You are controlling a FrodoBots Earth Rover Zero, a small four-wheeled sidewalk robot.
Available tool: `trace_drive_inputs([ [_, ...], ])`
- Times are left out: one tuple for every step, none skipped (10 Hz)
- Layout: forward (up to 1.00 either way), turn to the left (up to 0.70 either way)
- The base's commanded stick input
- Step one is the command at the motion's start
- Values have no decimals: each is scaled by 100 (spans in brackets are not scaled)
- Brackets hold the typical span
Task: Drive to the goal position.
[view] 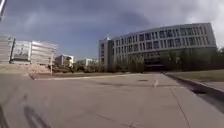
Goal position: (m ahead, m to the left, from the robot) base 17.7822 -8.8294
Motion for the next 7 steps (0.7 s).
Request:
trace_drive_inputs([
  [70, 0],
  [70, 0],
  [70, 0],
  [70, 0],
  [70, 0],
  [70, 0],
  [70, 0],
])
